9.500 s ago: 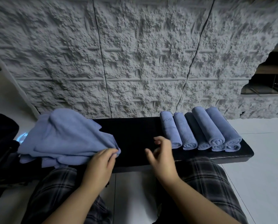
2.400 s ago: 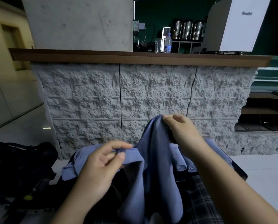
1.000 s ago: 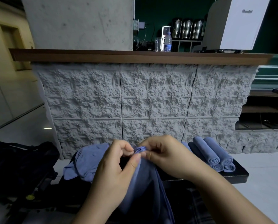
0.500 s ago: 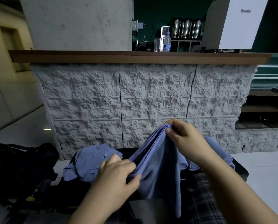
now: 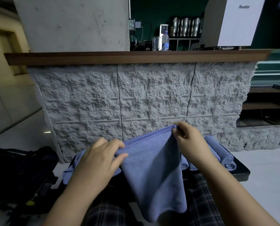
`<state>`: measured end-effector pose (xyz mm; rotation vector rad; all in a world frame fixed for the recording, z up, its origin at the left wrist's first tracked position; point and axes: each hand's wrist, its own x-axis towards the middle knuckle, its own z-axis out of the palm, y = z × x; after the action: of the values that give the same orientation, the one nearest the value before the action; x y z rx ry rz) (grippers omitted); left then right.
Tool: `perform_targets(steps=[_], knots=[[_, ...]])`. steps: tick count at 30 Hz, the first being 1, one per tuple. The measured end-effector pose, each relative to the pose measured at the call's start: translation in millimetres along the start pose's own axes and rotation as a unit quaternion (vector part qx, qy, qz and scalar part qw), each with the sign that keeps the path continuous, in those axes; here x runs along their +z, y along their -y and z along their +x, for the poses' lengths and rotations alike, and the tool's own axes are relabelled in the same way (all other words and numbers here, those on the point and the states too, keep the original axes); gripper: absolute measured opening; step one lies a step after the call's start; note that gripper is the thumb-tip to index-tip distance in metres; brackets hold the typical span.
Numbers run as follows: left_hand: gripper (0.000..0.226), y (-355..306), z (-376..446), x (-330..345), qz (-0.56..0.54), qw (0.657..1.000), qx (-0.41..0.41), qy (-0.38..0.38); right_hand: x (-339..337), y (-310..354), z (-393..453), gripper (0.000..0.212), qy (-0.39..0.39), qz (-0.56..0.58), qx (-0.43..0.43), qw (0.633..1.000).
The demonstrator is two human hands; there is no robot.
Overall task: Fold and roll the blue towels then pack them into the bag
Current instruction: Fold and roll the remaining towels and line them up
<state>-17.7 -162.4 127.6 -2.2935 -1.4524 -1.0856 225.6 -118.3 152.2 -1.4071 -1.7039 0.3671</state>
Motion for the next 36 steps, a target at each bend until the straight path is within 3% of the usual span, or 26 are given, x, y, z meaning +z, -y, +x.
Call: perform_targets(steps=[3, 6, 9, 12, 15, 18, 22, 24, 27, 29, 32, 36], knots=[[0.024, 7.8, 12.9, -4.1, 0.050, 0.998, 0.041, 0.002, 9.2, -3.9, 1.1, 0.023, -0.031, -0.021, -0.025, 0.999], [0.022, 13.6, 21.7, 0.7, 0.034, 0.999, 0.038, 0.017, 18.0, -14.5, 5.0, 0.019, -0.015, -0.033, -0.021, 0.999], [0.011, 18.1, 22.5, 10.4, -0.073, 0.996, 0.004, 0.042, 20.8, -27.1, 9.4, 0.024, 0.030, -0.024, 0.018, 0.999], [0.019, 21.8, 20.9, 23.4, -0.132, 0.990, -0.025, 0.046, 26.6, -41.1, 14.2, 0.026, 0.066, -0.028, 0.040, 0.997], [0.031, 23.9, 21.3, 38.0, -0.150, 0.985, -0.076, 0.047, 34.6, -54.5, 19.6, 0.028, 0.071, -0.028, 0.056, 0.996], [0.045, 35.4, 28.7, 54.3, -0.171, 0.961, -0.179, 0.123, 45.7, -67.4, 28.8, 0.036, 0.075, -0.052, 0.062, 0.994], [0.015, 58.2, 40.9, 83.6, -0.133, 0.943, -0.221, 0.211, 71.0, -96.3, 45.3, 0.041, 0.079, -0.078, 0.094, 0.989], [0.027, 65.9, 42.0, 102.1, -0.141, 0.934, -0.241, 0.220, 80.7, -109.1, 51.8, 0.035, 0.094, -0.073, 0.118, 0.986], [0.024, 78.8, 42.0, 133.1, -0.178, 0.921, -0.292, 0.186, 92.4, -122.7, 63.7, 0.023, 0.111, -0.045, 0.148, 0.982], [0.018, 85.2, 43.7, 152.9, -0.214, 0.905, -0.336, 0.149, 101.1, -130.2, 73.2, 0.021, 0.114, 0.034, 0.192, 0.974], [0.017, 91.0, 52.9, 177.6, -0.307, 0.853, -0.411, 0.097, 114.2, -138.7, 88.1, 0.020, 0.111, 0.138, 0.246, 0.953], [0.005, 98.1, 63.6, 206.8, -0.361, 0.798, -0.482, 0.036, 130.0, -147.0, 102.0, 0.017, 0.082, 0.177, 0.227, 0.954]])
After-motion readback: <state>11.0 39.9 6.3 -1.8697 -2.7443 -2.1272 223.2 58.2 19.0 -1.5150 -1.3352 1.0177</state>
